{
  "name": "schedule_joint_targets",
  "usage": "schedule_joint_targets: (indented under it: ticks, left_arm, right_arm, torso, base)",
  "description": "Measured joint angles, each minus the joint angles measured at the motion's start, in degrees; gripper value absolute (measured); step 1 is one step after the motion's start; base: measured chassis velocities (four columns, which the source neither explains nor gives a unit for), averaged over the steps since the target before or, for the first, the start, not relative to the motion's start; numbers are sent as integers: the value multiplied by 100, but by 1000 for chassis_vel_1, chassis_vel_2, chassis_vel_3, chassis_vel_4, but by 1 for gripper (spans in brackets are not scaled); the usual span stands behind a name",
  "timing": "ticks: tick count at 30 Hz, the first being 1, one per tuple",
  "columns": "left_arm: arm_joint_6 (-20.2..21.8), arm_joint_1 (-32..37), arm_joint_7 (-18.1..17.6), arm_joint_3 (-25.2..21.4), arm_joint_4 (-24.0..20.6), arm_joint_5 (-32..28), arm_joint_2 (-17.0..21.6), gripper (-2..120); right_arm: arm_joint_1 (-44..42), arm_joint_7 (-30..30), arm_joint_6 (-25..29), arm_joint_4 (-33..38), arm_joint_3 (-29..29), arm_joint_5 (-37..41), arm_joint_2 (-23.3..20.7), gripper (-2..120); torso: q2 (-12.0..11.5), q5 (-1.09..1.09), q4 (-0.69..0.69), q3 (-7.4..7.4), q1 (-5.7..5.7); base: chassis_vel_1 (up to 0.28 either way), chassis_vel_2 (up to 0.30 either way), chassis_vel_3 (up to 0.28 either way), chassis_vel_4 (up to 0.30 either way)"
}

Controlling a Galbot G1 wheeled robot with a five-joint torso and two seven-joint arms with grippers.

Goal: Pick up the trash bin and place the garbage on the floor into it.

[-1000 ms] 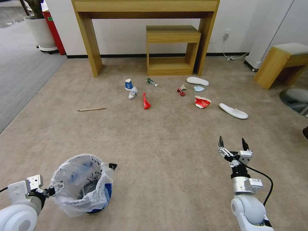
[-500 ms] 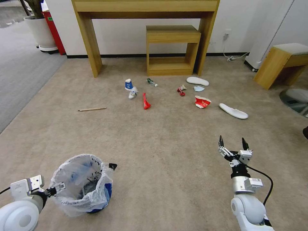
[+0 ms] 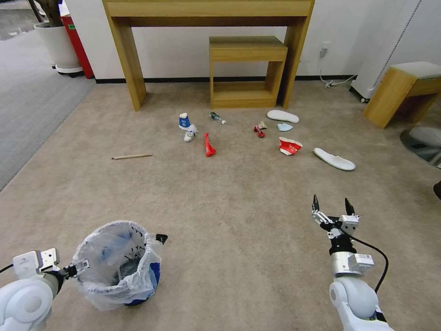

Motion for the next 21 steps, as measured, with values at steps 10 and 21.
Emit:
schedule_joint_targets:
  ticks: [10,21]
  left_arm:
    - [-3,-90,-36,45,312,-129,70,98]
    - [-6,-162,-33,162,561,-104,-85,97]
  right_arm:
    - [66,-9,-10,-100,-67,3,-7,100]
    - [102,-23,-3,-188,-96,13,-30,100]
  torso:
    - [0,0,0,0,0]
    - [0,0,0,0,0]
  base:
    - [0,0,0,0]
    - [0,0,0,0]
